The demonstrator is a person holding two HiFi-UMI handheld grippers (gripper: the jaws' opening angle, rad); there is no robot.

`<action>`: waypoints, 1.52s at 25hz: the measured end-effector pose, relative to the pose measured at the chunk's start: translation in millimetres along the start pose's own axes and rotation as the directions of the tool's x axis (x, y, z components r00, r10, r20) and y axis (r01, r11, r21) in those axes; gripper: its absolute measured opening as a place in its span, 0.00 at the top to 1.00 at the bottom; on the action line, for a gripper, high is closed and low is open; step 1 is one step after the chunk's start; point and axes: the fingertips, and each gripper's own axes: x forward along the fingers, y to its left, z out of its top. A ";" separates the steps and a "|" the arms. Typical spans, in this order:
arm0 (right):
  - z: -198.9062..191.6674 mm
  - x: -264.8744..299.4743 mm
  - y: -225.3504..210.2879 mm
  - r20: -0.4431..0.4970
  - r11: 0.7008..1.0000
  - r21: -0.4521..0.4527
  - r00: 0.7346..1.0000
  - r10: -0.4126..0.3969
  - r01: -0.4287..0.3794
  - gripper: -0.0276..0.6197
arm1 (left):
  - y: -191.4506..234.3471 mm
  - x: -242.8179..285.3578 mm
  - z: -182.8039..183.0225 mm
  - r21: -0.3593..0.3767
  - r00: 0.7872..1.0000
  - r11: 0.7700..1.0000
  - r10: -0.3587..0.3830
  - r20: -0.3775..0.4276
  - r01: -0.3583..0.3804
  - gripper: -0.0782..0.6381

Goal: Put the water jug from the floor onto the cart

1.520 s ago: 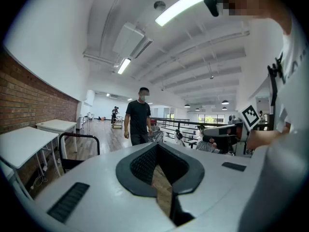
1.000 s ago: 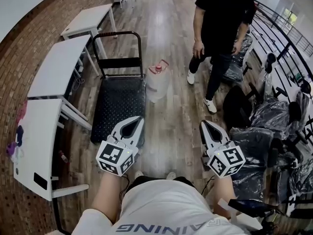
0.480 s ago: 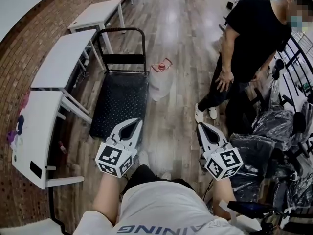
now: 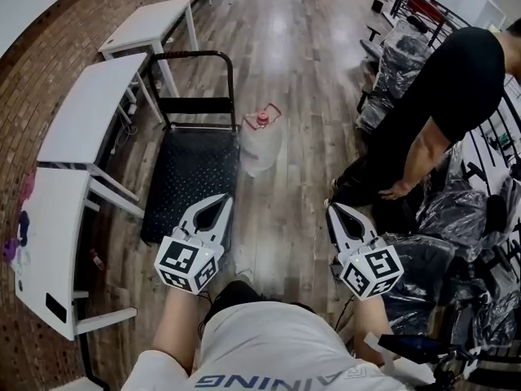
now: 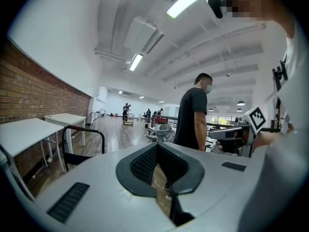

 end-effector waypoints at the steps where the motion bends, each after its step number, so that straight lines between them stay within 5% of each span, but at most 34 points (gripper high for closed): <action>1: 4.1 10.8 -4.7 0.000 1.000 -0.003 1.000 -0.006 0.006 0.95 | 8.0 9.7 3.6 0.006 1.000 1.000 -0.006 0.000 0.006 0.89; 15: 41.9 154.2 -41.7 -0.018 0.995 -0.001 0.995 -0.095 0.095 0.95 | 147.9 103.7 34.3 0.023 0.999 0.999 -0.039 -0.026 0.039 0.89; 26: 51.4 201.0 -56.8 -0.054 0.994 -0.029 0.993 -0.103 0.101 0.95 | 180.8 131.8 27.9 0.006 0.998 0.999 -0.046 -0.033 0.046 0.89; 38: 64.2 290.5 -113.7 -0.037 0.998 -0.010 0.998 0.059 -0.059 0.95 | 224.7 178.2 46.0 -0.002 0.990 0.990 0.140 -0.019 -0.140 0.89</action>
